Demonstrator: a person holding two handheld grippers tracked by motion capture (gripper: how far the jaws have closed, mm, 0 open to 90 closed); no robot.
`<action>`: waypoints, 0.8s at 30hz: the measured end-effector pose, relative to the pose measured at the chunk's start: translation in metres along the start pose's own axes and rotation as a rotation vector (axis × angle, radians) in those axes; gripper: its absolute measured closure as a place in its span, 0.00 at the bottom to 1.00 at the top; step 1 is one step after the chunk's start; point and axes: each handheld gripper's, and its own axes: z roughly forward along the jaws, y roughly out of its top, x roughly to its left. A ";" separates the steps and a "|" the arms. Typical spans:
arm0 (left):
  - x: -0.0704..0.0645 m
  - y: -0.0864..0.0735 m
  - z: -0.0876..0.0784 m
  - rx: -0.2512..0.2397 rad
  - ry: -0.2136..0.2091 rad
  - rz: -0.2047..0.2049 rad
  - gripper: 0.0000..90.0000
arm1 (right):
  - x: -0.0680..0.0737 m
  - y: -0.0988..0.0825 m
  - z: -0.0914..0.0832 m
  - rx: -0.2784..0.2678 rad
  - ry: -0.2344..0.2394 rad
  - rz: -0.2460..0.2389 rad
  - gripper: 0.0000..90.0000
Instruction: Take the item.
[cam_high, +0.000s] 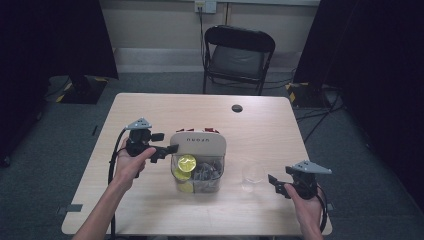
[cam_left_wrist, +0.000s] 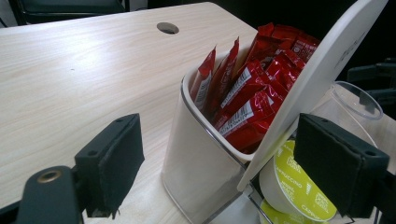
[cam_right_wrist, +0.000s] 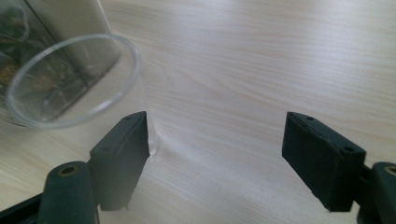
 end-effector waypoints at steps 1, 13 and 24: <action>0.000 0.000 0.001 0.001 -0.003 -0.003 0.17 | 0.001 0.003 -0.002 -0.003 0.003 -0.005 0.27; -0.002 0.000 0.002 0.011 0.006 0.009 0.17 | 0.017 0.040 -0.009 -0.114 0.101 -0.017 0.35; -0.001 0.000 0.003 0.006 -0.002 0.008 0.17 | 0.043 0.062 -0.006 -0.130 0.217 -0.077 0.43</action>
